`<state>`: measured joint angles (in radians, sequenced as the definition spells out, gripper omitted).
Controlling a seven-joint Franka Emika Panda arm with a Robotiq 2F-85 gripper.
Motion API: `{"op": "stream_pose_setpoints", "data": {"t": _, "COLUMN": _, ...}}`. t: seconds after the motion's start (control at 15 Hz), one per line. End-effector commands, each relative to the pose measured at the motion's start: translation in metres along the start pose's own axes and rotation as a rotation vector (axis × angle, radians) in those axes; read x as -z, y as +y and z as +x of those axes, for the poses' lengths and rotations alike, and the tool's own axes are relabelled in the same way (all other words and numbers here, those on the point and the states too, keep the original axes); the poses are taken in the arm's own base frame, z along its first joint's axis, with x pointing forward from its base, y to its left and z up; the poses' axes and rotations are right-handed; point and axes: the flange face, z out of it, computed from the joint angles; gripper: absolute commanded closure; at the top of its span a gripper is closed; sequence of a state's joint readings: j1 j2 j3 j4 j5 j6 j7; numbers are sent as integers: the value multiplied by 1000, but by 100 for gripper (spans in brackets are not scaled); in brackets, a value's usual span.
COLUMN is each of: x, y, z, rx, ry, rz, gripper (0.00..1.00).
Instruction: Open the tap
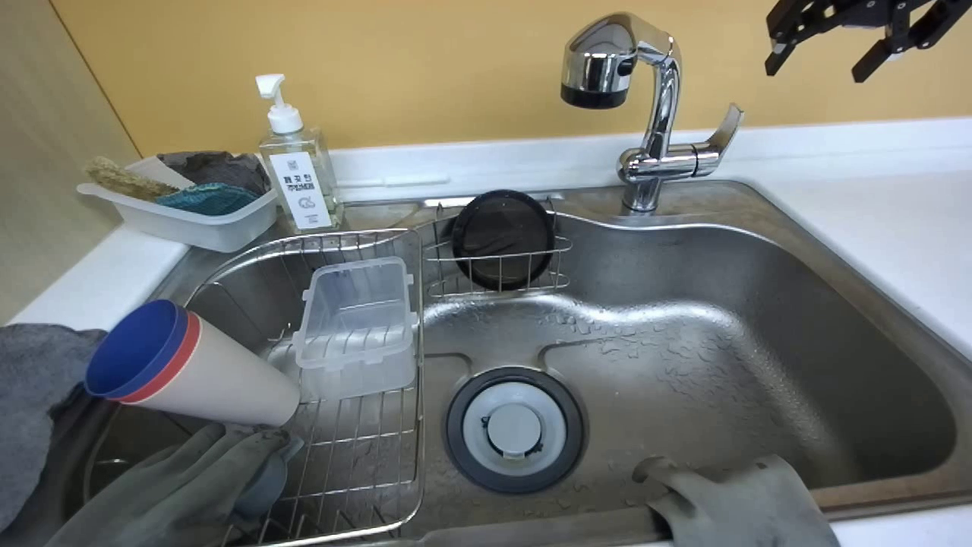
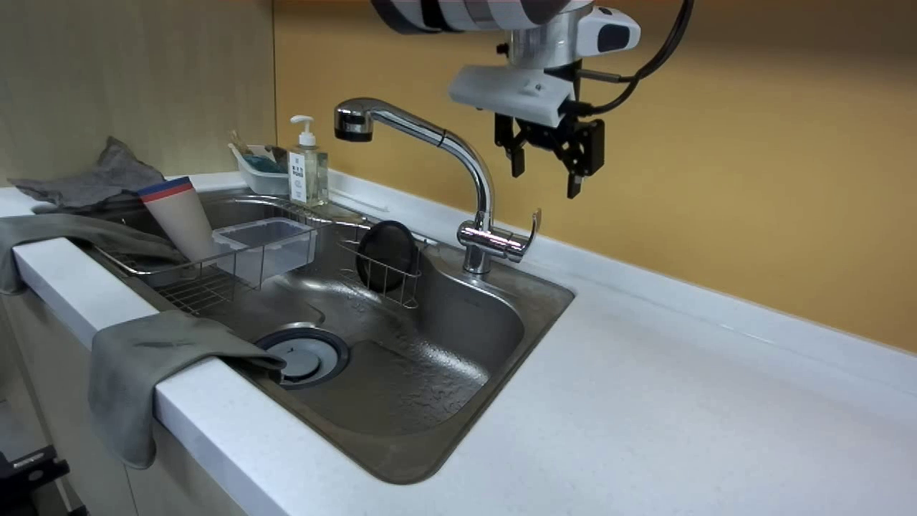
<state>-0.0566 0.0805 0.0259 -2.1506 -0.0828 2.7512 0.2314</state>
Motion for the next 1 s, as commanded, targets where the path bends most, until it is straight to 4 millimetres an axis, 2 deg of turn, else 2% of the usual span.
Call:
{"op": "stream_pose_setpoints", "data": {"t": 0.0, "x": -18, "y": -4, "z": 24, "rx": -7, "ry": 29, "rz": -7, "gripper": 0}}
{"op": "stream_pose_setpoints", "data": {"t": 0.47, "x": -55, "y": -8, "z": 40, "rx": -1, "ry": 5, "rz": -11, "gripper": 0}}
{"op": "stream_pose_setpoints", "data": {"t": 0.93, "x": -85, "y": -5, "z": 40, "rx": -4, "ry": -37, "rz": -23, "gripper": 0}}
